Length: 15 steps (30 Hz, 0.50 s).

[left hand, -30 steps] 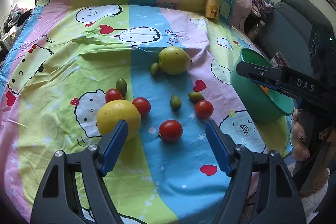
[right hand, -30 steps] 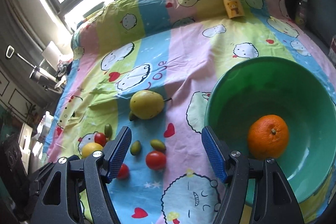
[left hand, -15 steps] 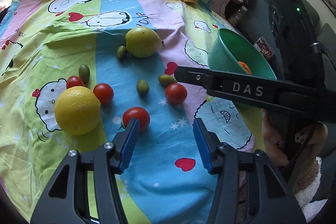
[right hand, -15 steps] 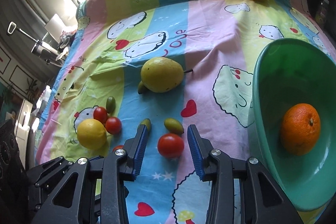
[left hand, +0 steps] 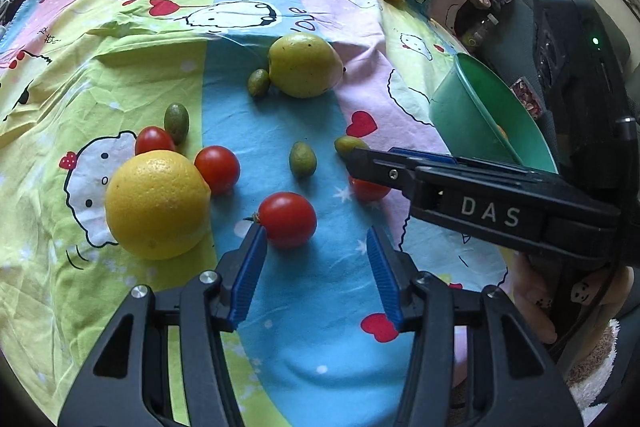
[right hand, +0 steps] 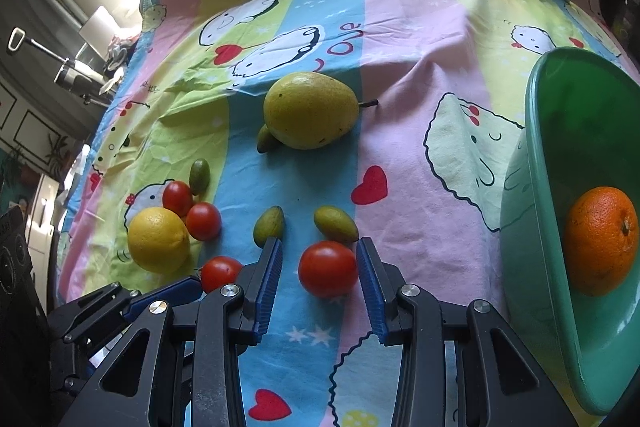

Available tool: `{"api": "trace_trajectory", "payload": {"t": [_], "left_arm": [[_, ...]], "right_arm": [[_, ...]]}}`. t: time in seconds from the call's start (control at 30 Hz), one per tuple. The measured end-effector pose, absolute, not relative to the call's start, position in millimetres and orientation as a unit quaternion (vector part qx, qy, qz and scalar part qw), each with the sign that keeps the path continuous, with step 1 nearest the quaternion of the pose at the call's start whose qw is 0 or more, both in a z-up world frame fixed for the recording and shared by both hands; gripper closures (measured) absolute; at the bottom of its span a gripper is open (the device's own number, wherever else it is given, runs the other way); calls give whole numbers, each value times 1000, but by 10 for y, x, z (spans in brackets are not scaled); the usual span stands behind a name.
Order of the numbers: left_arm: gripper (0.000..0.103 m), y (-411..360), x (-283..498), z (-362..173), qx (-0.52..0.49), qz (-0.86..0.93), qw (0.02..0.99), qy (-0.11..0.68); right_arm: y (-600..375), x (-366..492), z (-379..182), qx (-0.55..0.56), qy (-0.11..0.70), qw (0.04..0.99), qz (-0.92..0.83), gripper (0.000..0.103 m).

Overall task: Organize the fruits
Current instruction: 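Move the right tool back toward the red tomato on the sheet, then close the right gripper around the large red tomato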

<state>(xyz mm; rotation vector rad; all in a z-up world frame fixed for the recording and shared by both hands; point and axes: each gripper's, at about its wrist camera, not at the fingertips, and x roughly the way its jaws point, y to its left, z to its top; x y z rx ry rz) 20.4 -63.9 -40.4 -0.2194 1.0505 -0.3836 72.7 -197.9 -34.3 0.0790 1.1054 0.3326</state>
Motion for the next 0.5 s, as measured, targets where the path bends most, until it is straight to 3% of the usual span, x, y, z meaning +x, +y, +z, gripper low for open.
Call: {"api": "trace_trajectory", "payload": {"t": [0.5], "left_arm": [[50,-589,283,-466,-123,-175,838,501]], "right_arm": [[-1946,753,-411,36,535,829,158,62]]}}
